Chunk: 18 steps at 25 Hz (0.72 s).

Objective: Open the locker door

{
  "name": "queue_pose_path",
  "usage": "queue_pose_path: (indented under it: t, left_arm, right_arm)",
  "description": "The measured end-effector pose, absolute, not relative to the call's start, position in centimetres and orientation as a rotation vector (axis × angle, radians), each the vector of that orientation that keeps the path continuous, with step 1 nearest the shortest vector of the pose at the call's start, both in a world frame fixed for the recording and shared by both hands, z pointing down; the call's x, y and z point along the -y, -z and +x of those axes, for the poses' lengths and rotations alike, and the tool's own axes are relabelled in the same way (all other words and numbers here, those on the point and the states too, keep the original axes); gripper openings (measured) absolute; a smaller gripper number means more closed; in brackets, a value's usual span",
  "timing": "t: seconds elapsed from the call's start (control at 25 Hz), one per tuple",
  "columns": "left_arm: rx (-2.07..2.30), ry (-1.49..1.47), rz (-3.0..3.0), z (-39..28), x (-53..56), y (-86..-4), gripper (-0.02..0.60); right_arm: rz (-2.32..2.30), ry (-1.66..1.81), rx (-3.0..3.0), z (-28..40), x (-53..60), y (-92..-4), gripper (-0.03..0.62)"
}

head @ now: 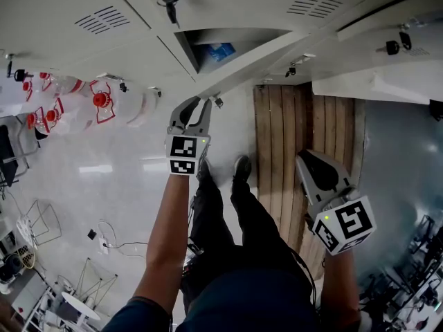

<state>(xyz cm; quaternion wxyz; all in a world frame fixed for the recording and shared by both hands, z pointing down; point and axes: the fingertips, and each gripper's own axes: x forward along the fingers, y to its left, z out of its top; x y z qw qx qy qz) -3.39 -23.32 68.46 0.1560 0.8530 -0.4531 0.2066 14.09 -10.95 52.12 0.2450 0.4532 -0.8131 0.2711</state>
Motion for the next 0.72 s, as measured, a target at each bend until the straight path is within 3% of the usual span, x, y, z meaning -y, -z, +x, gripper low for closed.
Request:
queue_pose_path:
  t: [0.72]
  left_arm:
    - [1.129,-0.653,2.467,1.5,15.7,-68.6,0.081]
  right_arm:
    - [1.277,-0.74,2.232,15.2,9.1,-51.0,0.038]
